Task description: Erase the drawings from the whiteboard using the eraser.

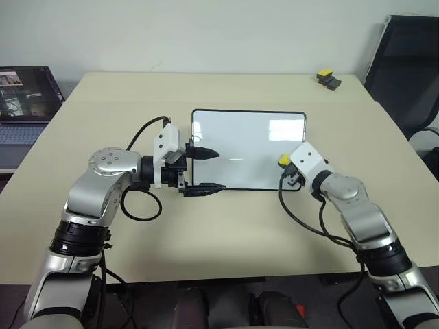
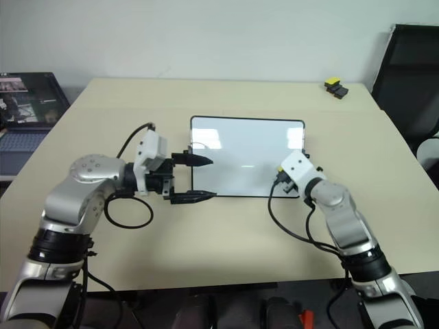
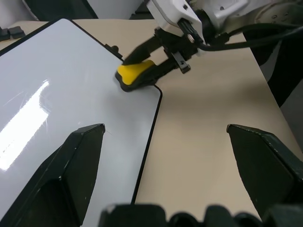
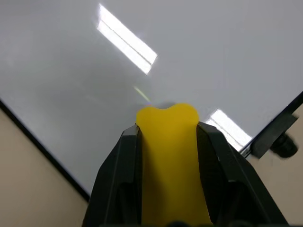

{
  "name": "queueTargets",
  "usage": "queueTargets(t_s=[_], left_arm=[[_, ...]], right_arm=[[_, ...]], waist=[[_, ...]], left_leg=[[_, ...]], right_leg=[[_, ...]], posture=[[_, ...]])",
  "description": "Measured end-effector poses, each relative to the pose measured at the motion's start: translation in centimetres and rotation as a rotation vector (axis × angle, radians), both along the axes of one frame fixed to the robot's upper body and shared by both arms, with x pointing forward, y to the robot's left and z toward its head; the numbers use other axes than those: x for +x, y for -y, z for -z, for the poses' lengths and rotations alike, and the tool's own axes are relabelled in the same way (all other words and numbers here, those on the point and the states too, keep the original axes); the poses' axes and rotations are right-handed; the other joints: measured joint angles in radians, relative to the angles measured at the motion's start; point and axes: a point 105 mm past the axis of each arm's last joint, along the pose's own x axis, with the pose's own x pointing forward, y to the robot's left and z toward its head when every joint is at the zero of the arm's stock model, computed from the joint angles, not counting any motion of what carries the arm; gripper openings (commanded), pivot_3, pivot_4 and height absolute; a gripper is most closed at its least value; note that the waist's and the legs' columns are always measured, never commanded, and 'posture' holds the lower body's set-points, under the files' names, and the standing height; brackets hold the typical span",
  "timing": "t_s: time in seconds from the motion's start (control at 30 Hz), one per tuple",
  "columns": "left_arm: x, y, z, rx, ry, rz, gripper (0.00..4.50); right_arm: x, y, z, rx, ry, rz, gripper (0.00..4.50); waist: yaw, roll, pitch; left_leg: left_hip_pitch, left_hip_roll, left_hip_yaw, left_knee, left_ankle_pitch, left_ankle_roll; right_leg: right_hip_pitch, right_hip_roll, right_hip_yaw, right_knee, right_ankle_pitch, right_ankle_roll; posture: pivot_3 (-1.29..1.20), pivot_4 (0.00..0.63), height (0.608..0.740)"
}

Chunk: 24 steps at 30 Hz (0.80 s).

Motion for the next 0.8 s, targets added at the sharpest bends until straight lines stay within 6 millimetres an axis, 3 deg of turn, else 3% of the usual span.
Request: queueTargets(t_s=[0.23, 0.5, 0.8], left_arm=[[-0.7, 0.2, 0.3, 0.011, -0.012, 0.047, 4.50], [-1.6, 1.0, 0.5, 0.010, -0.015, 0.089, 4.50], [-1.9, 1.8, 0.8, 0.006, -0.025, 0.129, 4.50]], right_arm=[[-0.6, 1.3, -1.2, 0.081, -0.012, 0.075, 1.25], [-3.3, 6.4, -0.1, 0.063, -0.064, 0.224, 1.25], [-3.6, 10.6, 1.7, 0.081, -0.135, 0.354, 1.24]], waist=[[0.004, 0.001, 0.001], [0.008, 0.001, 0.001], [0.004, 0.002, 0.002]], left_leg=[[-0.009, 0.000, 0.000, 0.000, 0.000, 0.000], [-0.016, -0.001, 0.000, -0.001, 0.000, -0.001], [-0.015, -0.001, 0.001, -0.001, 0.000, 0.000]], right_leg=[[-0.008, 0.000, -0.001, 0.000, 0.001, -0.001], [-0.014, 0.000, -0.001, -0.004, 0.000, -0.001], [-0.014, 0.000, -0.001, -0.003, 0.000, -0.001]], posture=[[0.00, 0.150, 0.740], [0.00, 0.150, 0.740], [0.00, 0.150, 0.740]])
